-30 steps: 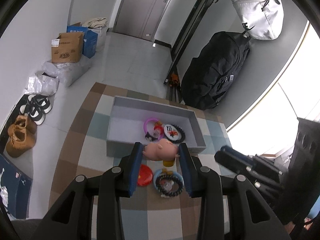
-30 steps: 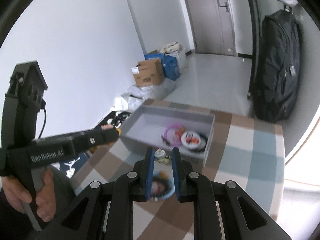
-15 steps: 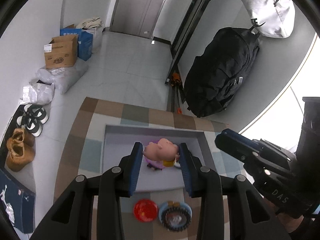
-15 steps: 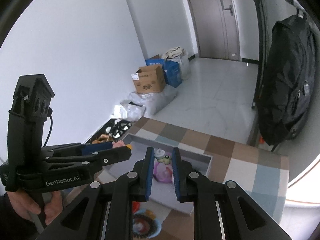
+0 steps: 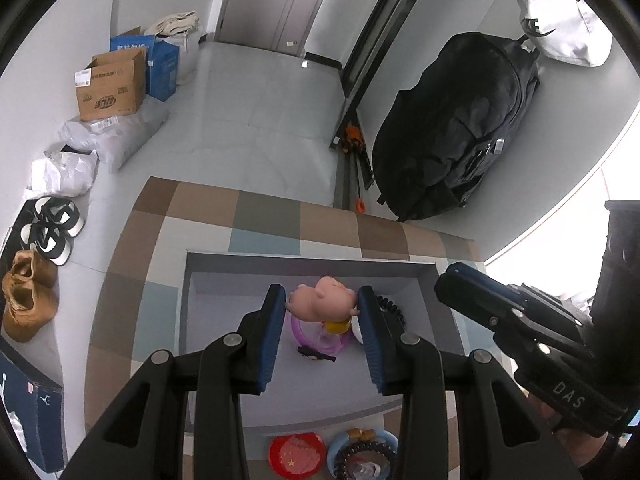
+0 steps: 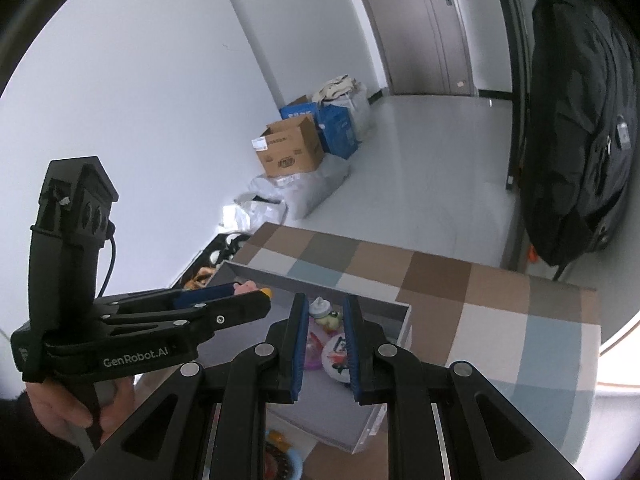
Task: Organize jewelry
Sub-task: 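Carry the pig and white trinket over the grey box with both grippers, then open both grippers to drop the items into the box and lift away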
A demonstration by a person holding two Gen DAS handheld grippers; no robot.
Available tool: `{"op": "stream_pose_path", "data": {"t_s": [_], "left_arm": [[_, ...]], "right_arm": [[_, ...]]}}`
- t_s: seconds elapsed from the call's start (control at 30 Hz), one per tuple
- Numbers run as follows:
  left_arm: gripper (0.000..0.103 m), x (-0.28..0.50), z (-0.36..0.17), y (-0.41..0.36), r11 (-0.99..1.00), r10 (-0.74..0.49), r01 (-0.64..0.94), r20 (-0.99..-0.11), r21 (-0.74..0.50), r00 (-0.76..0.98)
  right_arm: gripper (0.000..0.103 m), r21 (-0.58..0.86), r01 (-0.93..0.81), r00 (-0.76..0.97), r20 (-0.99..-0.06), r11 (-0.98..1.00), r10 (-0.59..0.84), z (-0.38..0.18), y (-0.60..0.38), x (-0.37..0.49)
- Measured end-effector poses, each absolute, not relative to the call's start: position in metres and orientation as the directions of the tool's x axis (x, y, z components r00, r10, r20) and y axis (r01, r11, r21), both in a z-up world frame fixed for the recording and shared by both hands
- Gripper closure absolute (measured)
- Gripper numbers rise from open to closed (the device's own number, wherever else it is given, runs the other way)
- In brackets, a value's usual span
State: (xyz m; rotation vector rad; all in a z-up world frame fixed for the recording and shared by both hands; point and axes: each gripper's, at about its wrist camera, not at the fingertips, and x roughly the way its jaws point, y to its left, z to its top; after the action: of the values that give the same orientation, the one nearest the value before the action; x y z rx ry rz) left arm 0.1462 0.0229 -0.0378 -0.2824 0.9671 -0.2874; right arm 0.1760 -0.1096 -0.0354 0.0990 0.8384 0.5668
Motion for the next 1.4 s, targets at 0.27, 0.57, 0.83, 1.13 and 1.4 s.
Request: {"op": "stream_pose_path", "data": {"t_s": [0.27,0.57,0.83,1.13,1.4], "left_arm": [[0.072,0.153,-0.042,0.021,0.919,-0.379,0.115,-0.764,-0.377,0.522],[0.07,0.153,-0.039,0.017,0.904,-0.413,0.139,-0.746,-0.404,0.522],[0.044,0.151,-0.036,0.023,0.896,-0.419,0.118,-0.727,-0.428,0.543],[0.037,0.147,-0.036,0.02,0.923,-0.361,0.098,-0.754,-0.371,0.549],[0.028,0.133,-0.028,0.029,0.941,-0.303,0.068,-0.738,-0.331,0.603]], "right_arm": [[0.086,0.306,-0.42,0.507,-0.701,0.854,0.501,-0.047,-0.106,0.184],[0.073,0.308,-0.403,0.52,-0.697,0.862,0.493,-0.046,-0.109,0.183],[0.048,0.311,-0.399,0.562,-0.66,0.863,0.498,-0.035,-0.117,0.179],[0.019,0.314,-0.381,0.59,-0.642,0.87,0.49,-0.03,-0.122,0.176],[0.005,0.302,-0.376,0.62,-0.62,0.876,0.48,-0.023,-0.129,0.161]]}}
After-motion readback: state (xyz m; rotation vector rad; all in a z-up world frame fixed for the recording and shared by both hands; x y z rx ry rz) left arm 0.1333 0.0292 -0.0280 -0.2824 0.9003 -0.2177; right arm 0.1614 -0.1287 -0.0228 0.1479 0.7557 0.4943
